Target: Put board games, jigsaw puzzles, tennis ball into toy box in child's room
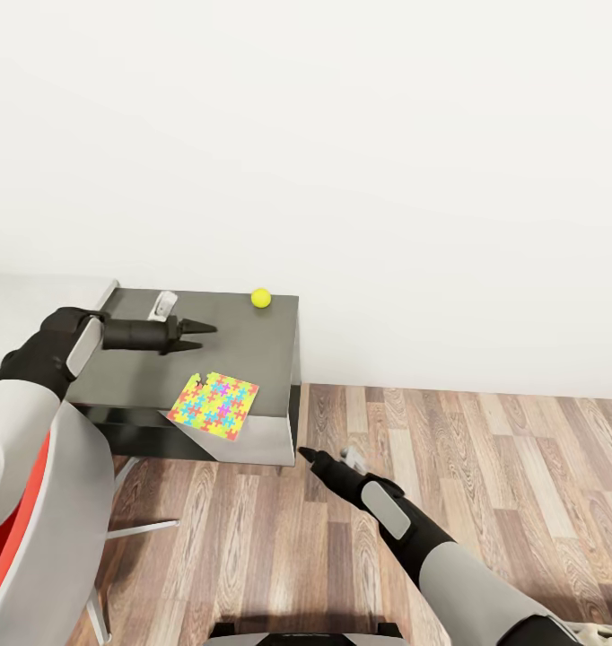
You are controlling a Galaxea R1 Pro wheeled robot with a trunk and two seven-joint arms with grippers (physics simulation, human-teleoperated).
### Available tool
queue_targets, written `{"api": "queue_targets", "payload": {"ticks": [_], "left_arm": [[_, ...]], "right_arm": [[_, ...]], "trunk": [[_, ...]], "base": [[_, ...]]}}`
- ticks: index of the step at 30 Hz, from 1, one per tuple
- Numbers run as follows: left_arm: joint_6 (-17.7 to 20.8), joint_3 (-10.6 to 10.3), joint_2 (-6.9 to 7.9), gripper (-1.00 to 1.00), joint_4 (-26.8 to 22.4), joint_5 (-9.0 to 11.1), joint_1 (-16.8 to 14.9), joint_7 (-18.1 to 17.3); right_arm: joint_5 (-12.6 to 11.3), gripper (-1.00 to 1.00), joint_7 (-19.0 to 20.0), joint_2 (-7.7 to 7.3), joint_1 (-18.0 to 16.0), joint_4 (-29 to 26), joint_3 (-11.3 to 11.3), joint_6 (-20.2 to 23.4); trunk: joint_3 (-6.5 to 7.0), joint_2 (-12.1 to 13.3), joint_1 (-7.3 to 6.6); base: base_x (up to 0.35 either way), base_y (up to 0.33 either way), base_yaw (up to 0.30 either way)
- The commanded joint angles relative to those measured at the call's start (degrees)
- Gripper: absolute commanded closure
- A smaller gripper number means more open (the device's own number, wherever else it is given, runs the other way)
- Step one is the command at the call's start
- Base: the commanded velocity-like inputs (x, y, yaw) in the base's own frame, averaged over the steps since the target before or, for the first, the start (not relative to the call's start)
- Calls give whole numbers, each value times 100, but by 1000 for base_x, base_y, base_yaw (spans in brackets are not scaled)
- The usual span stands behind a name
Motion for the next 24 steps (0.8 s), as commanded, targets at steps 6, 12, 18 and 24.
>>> {"api": "queue_targets", "payload": {"ticks": [6, 12, 18, 24], "left_arm": [[22, -17, 30, -100, 2, 27, -12, -22], [22, -8, 37, -100, -11, 30, -21, -136], [22, -7, 45, -100, -43, -2, -51, -379], [22, -11, 93, -100, -50, -9, -233, -425]], "right_arm": [[-29, -100, 59, 17, -5, 8, 22, 39], [4, -100, 15, 65, -5, 16, 66, 163], [46, -100, -135, 81, -5, 12, 71, 619], [48, -100, -356, 85, -5, 13, 66, 743]], "trunk": [[-8, -10, 3], [-8, -10, 3], [-8, -10, 3], [-8, -10, 3]], "base": [[0, 0, 0], [40, 19, 0], [64, 37, 0], [10, 6, 0]]}}
